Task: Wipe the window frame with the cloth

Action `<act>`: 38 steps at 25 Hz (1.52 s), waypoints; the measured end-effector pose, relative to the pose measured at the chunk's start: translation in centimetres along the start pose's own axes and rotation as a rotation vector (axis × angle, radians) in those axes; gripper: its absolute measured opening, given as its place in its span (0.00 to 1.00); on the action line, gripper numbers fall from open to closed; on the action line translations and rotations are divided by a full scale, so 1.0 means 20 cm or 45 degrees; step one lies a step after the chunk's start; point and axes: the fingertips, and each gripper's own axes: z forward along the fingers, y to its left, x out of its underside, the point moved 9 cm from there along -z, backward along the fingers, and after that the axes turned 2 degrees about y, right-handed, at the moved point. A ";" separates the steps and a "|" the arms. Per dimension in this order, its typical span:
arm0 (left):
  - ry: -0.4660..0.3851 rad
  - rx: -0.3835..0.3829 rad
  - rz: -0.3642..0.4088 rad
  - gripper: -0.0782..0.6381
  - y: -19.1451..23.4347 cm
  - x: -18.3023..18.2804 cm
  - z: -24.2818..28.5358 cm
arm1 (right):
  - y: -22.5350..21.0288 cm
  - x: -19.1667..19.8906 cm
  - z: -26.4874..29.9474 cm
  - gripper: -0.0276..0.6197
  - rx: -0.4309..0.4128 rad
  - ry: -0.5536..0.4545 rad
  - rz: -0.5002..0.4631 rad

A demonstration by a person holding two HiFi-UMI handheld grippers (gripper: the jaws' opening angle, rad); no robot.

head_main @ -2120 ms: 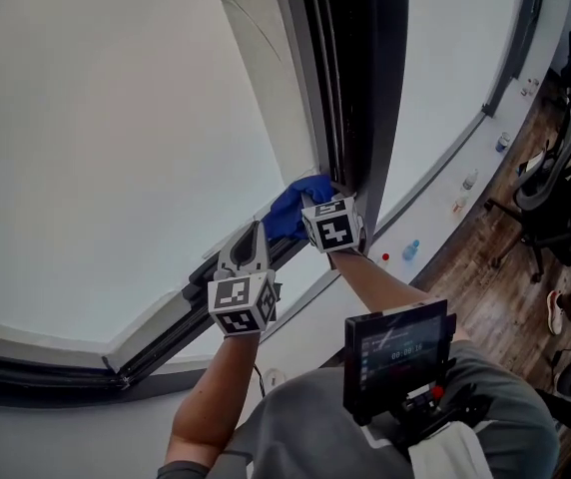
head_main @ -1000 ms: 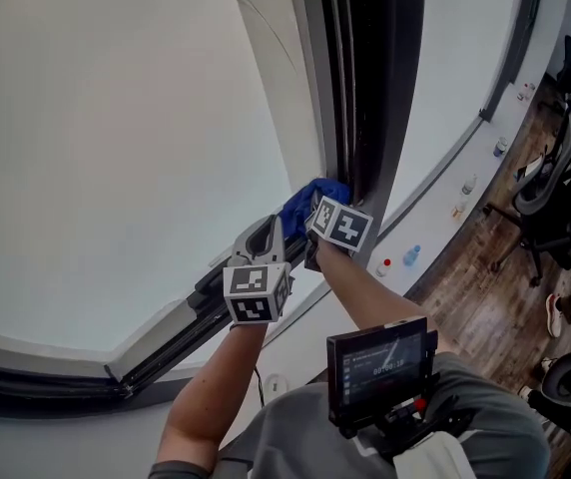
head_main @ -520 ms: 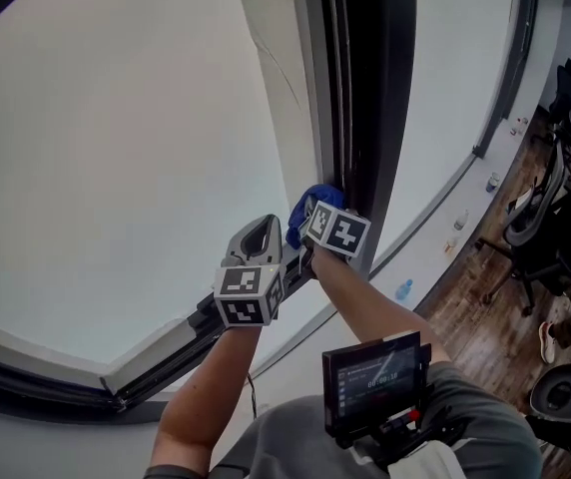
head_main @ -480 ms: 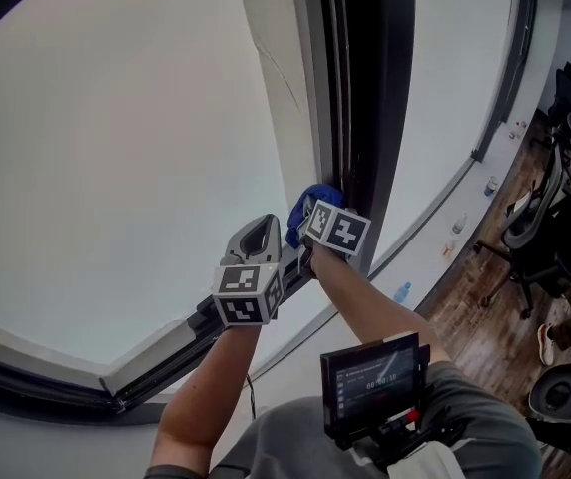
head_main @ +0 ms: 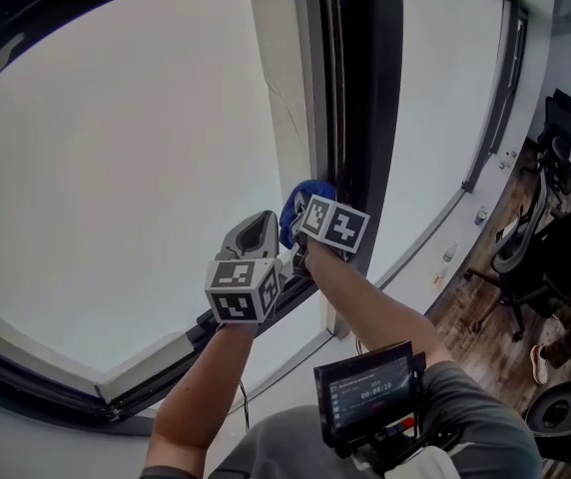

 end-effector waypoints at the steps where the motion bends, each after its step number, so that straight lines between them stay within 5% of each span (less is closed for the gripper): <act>1: -0.011 0.002 0.010 0.12 0.00 -0.04 0.00 | 0.02 -0.03 -0.01 0.24 -0.011 -0.011 -0.007; 20: -0.152 0.012 0.082 0.12 0.00 -0.60 -0.01 | 0.42 -0.62 -0.16 0.24 -0.196 -0.225 -0.186; 38: -0.306 0.040 0.179 0.12 0.01 -1.05 -0.05 | 0.76 -1.13 -0.23 0.24 -0.256 -0.409 -0.325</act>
